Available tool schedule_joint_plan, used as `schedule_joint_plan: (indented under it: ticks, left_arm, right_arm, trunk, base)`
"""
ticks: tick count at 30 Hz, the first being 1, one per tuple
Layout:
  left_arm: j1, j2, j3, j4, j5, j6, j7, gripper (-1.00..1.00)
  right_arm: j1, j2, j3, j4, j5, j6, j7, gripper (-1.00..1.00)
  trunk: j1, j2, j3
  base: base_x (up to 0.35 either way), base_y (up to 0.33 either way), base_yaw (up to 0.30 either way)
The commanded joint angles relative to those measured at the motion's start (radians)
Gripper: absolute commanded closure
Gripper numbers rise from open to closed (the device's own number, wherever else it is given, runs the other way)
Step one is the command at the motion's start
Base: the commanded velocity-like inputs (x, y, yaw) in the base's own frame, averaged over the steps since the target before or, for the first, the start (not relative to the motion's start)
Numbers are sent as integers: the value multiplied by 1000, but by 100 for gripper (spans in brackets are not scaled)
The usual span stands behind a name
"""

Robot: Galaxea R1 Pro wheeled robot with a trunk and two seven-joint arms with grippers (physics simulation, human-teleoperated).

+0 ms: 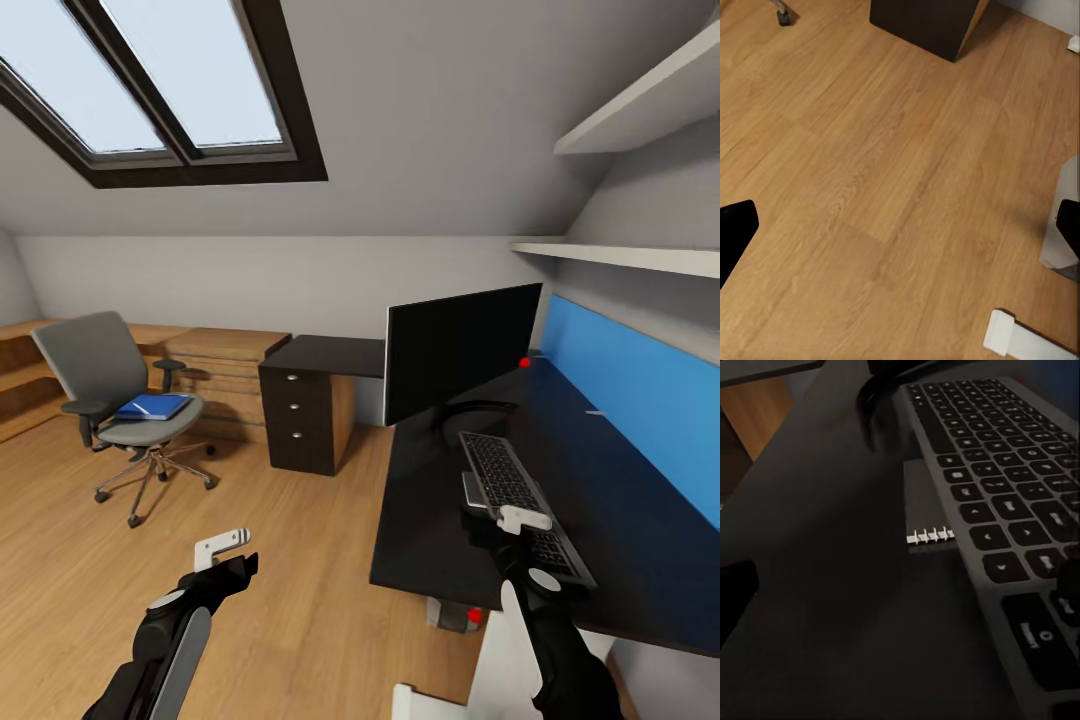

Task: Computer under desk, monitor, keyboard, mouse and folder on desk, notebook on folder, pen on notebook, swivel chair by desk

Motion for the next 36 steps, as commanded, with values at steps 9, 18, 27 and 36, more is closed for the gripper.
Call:
schedule_joint_plan:
  ticks: [9,18,27,36]
  left_arm:
    - [-1,0,0,-1,12,4,7,-100]
    - [-1,0,0,-1,12,5,6,-100]
    - [-1,-1,0,0,13,5,6,-100]
    - [-1,0,0,0,12,5,6,-100]
  right_arm:
    - [0,1,3,-2,19,4,-2,-100]
    - [0,1,4,-3,23,4,-2,-100]
    - [0,3,6,-4,60,4,-1,-100]
    - [10,5,53,-3,71,5,2,-100]
  trunk:
    - [0,-1,-1]
    - [0,-1,-1]
    - [0,-1,-1]
    - [0,-1,-1]
  base:
    - [0,-74,0]
    - [0,-4,0]
    - [0,80,0]
    - [0,295,0]
